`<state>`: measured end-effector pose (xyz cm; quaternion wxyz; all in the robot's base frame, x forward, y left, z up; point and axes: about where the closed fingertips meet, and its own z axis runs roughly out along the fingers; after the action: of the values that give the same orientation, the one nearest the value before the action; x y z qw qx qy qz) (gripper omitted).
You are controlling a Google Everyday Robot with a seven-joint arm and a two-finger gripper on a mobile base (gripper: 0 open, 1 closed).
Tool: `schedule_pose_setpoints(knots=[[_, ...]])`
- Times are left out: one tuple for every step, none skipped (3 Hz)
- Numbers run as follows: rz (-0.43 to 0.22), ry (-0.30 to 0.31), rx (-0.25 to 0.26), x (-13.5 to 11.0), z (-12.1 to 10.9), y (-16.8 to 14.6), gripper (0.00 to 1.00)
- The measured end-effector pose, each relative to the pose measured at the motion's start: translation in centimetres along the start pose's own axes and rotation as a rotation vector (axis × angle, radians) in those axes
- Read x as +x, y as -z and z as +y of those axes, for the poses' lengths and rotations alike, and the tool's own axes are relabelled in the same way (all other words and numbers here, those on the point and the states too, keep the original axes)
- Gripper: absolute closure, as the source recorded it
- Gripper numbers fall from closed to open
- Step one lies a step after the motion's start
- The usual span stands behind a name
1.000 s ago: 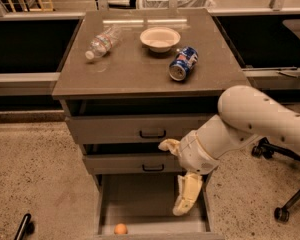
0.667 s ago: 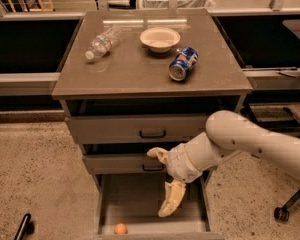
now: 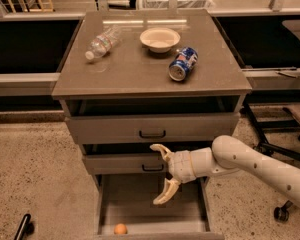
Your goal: Pick orange from bottom drawer and place on counter
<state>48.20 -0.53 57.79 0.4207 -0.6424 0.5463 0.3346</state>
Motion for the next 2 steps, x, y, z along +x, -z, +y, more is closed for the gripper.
schedule_pose_setpoints(knots=[[-0.048, 0.028, 0.004, 2.4, 0.1, -1.4, 0.0], [-0.028, 0.003, 0.033, 4.4, -0.3, -1.0, 0.0]])
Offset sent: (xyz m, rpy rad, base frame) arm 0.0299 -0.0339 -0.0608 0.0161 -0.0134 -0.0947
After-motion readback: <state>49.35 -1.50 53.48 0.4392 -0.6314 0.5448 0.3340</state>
